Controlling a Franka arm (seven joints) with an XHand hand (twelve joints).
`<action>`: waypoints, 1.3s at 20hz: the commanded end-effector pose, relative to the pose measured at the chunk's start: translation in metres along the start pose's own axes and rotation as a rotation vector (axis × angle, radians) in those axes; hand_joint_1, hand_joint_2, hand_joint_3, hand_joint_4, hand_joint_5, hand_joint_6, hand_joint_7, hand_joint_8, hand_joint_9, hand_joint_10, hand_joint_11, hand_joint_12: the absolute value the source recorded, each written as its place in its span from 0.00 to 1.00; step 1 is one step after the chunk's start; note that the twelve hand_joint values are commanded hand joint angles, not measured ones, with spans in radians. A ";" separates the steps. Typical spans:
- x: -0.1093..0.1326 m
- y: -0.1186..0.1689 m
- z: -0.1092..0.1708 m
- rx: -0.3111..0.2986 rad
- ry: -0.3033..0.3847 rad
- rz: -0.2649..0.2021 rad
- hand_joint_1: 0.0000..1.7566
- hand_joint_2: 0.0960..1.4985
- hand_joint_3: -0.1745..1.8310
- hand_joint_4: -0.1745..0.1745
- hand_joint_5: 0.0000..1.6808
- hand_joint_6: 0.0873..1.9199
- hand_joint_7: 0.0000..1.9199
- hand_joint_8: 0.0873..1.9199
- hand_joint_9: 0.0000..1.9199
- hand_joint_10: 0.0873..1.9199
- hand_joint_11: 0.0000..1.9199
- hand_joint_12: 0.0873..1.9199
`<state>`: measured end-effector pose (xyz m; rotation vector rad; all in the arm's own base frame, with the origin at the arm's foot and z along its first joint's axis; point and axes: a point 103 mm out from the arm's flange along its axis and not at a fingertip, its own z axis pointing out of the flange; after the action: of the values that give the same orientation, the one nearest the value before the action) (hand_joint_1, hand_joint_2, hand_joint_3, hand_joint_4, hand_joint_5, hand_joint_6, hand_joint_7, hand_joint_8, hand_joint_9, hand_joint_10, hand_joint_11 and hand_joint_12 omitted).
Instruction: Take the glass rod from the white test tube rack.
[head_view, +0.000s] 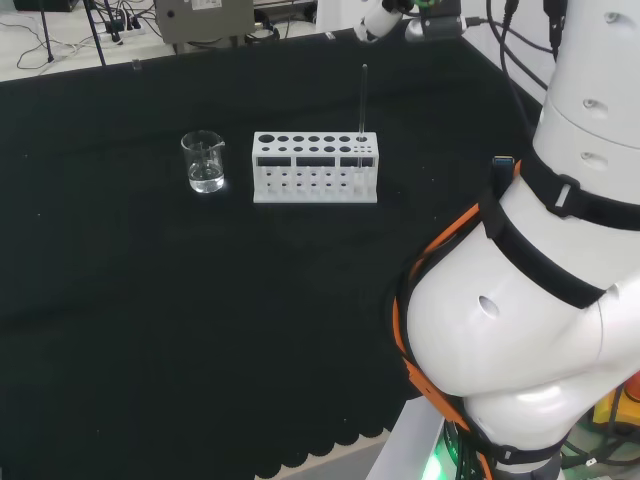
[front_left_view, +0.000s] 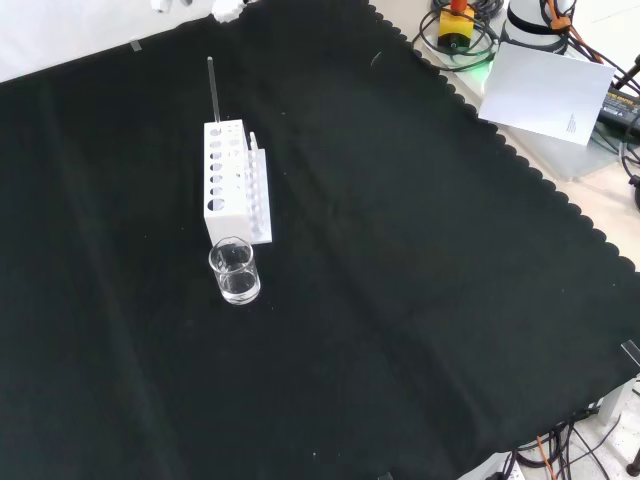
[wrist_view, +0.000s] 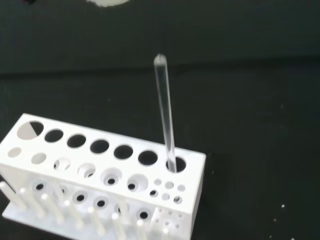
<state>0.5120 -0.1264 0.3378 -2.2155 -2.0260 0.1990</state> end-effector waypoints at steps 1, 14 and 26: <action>0.008 0.012 0.029 0.029 0.005 -0.028 0.44 0.51 0.44 0.00 0.23 0.02 0.27 0.45 0.45 0.40 0.28 0.71; 0.009 0.012 0.056 0.093 -0.002 -0.031 0.44 0.52 0.44 0.00 0.24 0.04 0.30 0.45 0.49 0.40 0.29 0.71; 0.006 0.017 0.076 0.141 0.011 -0.039 0.44 0.53 0.43 0.00 0.23 0.16 0.46 0.43 0.57 0.42 0.30 0.70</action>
<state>0.5152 -0.1190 0.2626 -2.0917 -1.9909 0.3088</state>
